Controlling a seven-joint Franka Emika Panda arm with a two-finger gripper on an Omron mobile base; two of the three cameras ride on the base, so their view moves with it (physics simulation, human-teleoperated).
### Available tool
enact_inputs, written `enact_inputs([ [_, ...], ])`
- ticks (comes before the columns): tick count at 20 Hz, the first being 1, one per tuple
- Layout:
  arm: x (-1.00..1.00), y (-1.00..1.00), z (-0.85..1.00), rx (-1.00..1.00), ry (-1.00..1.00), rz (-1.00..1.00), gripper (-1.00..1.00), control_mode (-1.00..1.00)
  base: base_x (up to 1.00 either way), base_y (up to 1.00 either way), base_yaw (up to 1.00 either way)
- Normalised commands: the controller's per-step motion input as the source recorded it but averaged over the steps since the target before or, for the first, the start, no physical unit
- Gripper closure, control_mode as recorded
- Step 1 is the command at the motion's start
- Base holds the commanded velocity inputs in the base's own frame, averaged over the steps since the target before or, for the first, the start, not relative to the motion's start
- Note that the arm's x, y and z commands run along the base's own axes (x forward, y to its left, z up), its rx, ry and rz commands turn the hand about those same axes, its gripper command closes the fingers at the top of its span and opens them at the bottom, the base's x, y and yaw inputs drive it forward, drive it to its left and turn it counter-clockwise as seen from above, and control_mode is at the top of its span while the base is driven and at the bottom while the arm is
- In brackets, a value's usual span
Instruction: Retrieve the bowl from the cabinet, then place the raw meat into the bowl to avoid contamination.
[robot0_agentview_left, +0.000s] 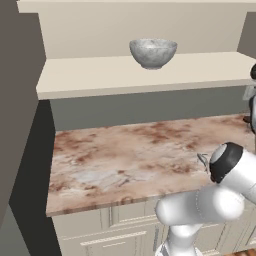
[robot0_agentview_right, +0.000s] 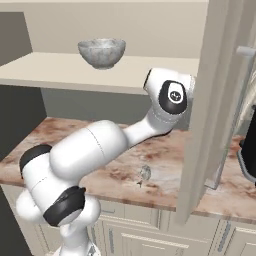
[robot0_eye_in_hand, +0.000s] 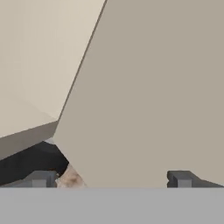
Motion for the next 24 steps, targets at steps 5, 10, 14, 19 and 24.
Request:
enact_inputs([
  [5,0.43,-0.64,0.0,0.12,0.0,0.06,-1.0,-1.0,0.0,0.0,0.0],
  [10,0.3,-0.69,-0.09,0.12,0.0,0.07,-1.0,-1.0,0.0,0.0,0.0],
  [14,0.04,-0.58,-0.22,0.1,-0.01,0.12,-1.0,-1.0,0.0,0.0,0.0],
  [19,0.0,-0.24,-0.27,0.08,-0.04,0.14,-1.0,-1.0,0.0,0.0,0.0],
  [24,-0.19,0.54,-0.62,0.04,-0.1,0.14,-1.0,-1.0,0.0,0.0,0.0],
])
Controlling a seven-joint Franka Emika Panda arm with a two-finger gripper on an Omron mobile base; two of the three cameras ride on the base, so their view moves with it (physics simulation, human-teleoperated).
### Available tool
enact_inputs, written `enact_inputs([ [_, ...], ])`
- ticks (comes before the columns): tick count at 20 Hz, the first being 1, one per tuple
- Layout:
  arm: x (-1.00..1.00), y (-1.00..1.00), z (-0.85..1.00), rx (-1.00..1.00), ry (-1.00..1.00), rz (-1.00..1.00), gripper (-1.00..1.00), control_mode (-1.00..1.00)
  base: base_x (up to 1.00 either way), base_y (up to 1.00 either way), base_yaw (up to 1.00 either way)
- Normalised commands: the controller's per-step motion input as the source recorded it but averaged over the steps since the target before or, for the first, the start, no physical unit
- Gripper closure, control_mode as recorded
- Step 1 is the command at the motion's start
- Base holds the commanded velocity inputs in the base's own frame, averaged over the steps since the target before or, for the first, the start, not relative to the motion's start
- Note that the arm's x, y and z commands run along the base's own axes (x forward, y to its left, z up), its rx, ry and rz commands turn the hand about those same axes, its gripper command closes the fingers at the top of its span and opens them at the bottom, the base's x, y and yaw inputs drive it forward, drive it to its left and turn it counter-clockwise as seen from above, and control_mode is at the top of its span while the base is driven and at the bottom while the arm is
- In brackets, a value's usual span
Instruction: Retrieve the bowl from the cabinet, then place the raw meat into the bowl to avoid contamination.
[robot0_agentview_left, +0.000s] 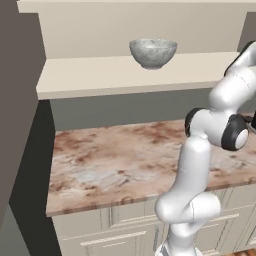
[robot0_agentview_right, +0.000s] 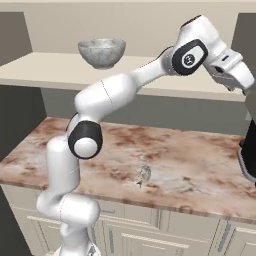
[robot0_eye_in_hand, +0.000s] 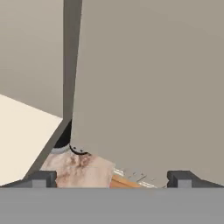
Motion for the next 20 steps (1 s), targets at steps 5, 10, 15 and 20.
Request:
enact_inputs([
  [5,-0.34,0.96,-0.81,0.04,-0.16,0.13,-1.0,-1.0,0.0,0.0,0.0],
  [10,-0.37,1.0,-0.9,0.02,-0.18,0.11,-1.0,-1.0,0.0,0.0,0.0],
  [15,-0.42,1.0,-0.99,0.0,-0.16,0.13,-1.0,-1.0,0.0,0.0,0.0],
  [20,-0.44,1.0,-1.0,0.0,-0.13,0.16,-1.0,-1.0,0.0,0.0,0.0],
])
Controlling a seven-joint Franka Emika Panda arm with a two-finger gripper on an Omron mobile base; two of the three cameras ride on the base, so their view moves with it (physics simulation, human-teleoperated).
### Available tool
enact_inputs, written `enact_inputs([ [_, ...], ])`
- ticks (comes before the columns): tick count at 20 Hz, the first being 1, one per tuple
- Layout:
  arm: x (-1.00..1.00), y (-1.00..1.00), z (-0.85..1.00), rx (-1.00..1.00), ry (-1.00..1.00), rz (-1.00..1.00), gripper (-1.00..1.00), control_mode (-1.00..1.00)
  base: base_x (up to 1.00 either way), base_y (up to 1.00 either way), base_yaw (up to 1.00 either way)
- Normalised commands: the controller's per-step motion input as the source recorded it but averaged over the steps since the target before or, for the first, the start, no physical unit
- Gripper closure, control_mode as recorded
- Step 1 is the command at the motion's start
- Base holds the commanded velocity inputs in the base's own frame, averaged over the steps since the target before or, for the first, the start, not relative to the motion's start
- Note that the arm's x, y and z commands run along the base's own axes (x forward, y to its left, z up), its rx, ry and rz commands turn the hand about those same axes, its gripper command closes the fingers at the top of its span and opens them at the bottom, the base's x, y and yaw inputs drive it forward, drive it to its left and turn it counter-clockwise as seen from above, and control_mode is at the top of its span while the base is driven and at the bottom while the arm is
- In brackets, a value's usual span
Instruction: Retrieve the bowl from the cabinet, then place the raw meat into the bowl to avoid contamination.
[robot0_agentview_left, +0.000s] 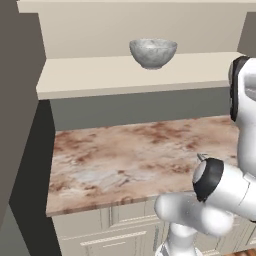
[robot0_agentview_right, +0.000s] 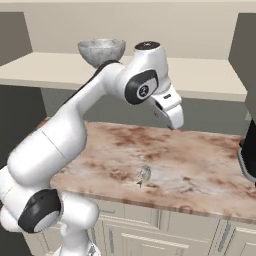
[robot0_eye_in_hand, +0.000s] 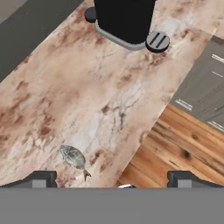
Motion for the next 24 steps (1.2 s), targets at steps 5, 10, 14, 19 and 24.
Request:
enact_inputs([
  [5,-0.3,0.7,-0.87,-0.02,-0.11,0.13,-1.0,-1.0,0.0,0.0,0.0],
  [10,0.01,0.18,-0.4,-0.04,-0.09,0.04,-1.0,-1.0,0.0,0.0,0.0],
  [14,0.07,0.0,-0.13,0.0,-0.08,0.0,-1.0,-1.0,0.0,0.0,0.0],
  [19,0.0,0.0,0.21,0.03,-0.11,0.02,-1.0,-1.0,0.0,0.0,0.0],
  [24,-0.03,0.01,0.55,0.04,-0.15,0.05,-1.0,-1.0,0.0,0.0,0.0],
])
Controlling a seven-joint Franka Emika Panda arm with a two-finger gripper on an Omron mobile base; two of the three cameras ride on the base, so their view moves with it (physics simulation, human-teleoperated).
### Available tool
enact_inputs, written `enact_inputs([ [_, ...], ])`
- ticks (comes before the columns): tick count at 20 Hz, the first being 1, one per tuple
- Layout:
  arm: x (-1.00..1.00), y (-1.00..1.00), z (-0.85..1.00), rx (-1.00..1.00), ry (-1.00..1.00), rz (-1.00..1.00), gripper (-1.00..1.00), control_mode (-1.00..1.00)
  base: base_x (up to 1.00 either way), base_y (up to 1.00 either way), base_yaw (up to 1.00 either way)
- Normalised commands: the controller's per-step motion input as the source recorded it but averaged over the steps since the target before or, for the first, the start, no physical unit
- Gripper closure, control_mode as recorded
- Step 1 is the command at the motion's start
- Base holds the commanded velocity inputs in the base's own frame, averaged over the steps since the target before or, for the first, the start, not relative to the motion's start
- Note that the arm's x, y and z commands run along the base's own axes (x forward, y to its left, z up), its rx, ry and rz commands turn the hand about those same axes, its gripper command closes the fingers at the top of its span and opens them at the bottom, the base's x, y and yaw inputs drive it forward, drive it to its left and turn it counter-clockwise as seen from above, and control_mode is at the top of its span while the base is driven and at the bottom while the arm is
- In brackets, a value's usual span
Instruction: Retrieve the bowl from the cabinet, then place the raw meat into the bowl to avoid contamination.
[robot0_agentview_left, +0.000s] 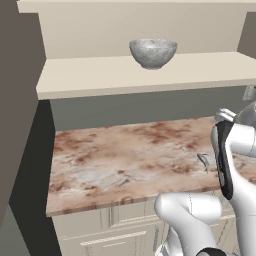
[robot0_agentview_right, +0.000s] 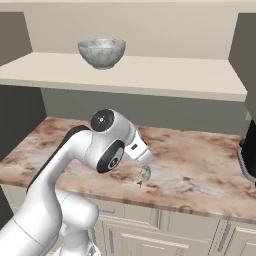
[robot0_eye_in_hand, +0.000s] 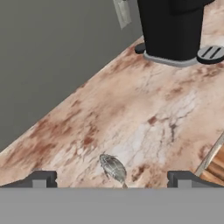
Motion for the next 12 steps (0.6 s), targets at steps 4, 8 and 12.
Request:
enact_inputs([
  [4,-0.09,0.02,0.62,0.03,-0.16,0.08,-1.0,-1.0,0.0,0.0,0.0],
  [8,-0.11,0.03,0.62,0.03,-0.14,0.08,-1.0,-1.0,0.0,0.0,0.0],
  [12,-0.03,0.09,0.58,0.01,-0.13,0.08,-1.0,-1.0,0.0,0.0,0.0],
])
